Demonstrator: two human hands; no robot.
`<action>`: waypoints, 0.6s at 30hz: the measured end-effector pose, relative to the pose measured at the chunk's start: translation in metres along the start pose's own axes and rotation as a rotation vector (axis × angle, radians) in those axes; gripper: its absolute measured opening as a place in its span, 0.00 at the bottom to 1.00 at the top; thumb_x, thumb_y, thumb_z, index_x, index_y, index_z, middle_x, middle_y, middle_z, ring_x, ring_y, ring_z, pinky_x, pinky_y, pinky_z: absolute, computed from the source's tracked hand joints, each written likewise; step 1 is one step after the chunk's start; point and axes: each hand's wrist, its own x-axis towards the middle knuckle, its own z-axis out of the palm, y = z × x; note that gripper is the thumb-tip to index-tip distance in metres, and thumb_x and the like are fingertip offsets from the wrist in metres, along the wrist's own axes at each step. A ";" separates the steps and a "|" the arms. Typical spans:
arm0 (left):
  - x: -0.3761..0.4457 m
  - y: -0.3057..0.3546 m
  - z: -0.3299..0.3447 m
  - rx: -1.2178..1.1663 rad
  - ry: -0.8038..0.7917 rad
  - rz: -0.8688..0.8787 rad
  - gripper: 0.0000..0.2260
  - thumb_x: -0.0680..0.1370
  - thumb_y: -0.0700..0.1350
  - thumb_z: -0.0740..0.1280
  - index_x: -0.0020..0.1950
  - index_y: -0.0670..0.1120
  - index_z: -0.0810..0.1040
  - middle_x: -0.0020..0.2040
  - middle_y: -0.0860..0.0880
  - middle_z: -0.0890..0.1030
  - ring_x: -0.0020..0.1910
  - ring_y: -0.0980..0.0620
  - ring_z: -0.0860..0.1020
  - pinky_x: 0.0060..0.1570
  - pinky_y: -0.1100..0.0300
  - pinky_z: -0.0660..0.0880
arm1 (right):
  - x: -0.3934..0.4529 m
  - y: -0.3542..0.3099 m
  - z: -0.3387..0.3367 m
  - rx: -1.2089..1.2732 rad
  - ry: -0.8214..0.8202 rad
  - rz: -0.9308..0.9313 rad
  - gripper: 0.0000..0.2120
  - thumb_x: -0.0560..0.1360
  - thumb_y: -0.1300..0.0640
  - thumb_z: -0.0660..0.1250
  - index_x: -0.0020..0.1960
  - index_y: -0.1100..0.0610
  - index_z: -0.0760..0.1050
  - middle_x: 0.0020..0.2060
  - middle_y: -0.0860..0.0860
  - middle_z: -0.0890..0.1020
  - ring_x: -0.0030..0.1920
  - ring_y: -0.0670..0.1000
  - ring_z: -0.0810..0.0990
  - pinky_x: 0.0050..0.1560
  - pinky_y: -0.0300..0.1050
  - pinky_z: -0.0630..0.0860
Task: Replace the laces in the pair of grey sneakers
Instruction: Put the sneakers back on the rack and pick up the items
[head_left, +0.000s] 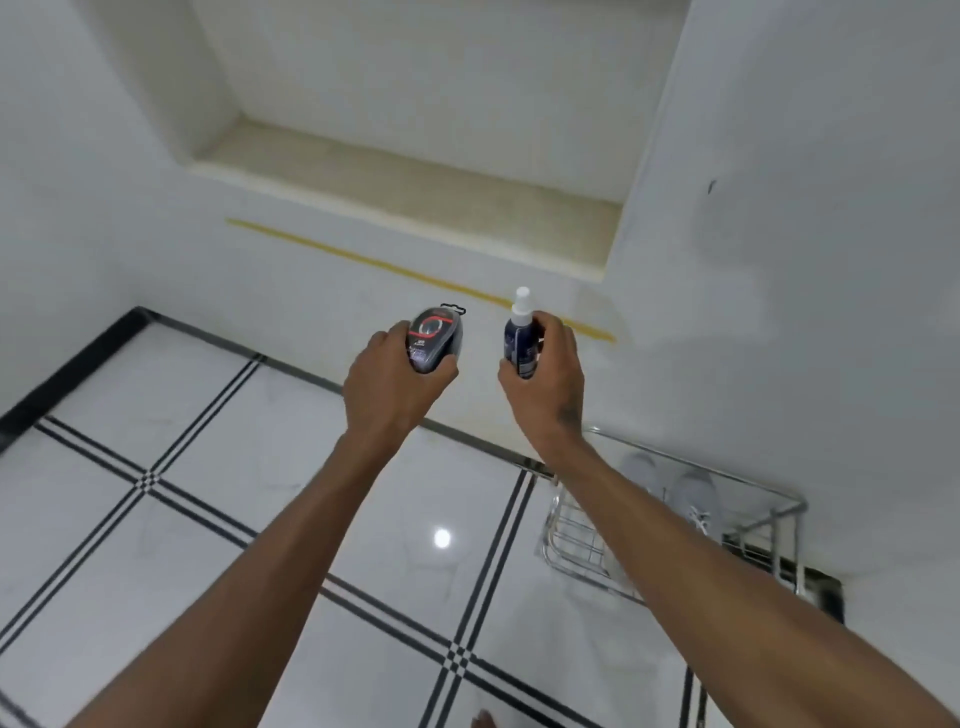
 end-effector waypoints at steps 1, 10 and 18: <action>0.010 0.009 -0.004 -0.007 -0.003 0.008 0.20 0.69 0.61 0.67 0.56 0.52 0.76 0.48 0.51 0.78 0.48 0.46 0.78 0.49 0.50 0.77 | 0.012 -0.006 -0.003 -0.002 0.030 0.004 0.25 0.70 0.62 0.73 0.65 0.51 0.70 0.54 0.43 0.73 0.49 0.44 0.74 0.48 0.37 0.71; 0.105 0.064 0.013 -0.023 -0.061 0.018 0.20 0.70 0.59 0.67 0.54 0.47 0.77 0.49 0.48 0.79 0.49 0.43 0.79 0.50 0.49 0.78 | 0.122 -0.011 -0.010 -0.009 0.152 0.043 0.25 0.70 0.67 0.71 0.63 0.51 0.70 0.55 0.46 0.76 0.47 0.43 0.73 0.48 0.45 0.76; 0.215 0.093 0.077 0.006 -0.060 0.067 0.24 0.71 0.59 0.69 0.60 0.47 0.76 0.53 0.46 0.78 0.53 0.42 0.77 0.50 0.51 0.75 | 0.223 0.029 0.022 -0.054 0.196 0.126 0.22 0.71 0.68 0.69 0.61 0.52 0.70 0.53 0.47 0.76 0.50 0.51 0.77 0.50 0.52 0.79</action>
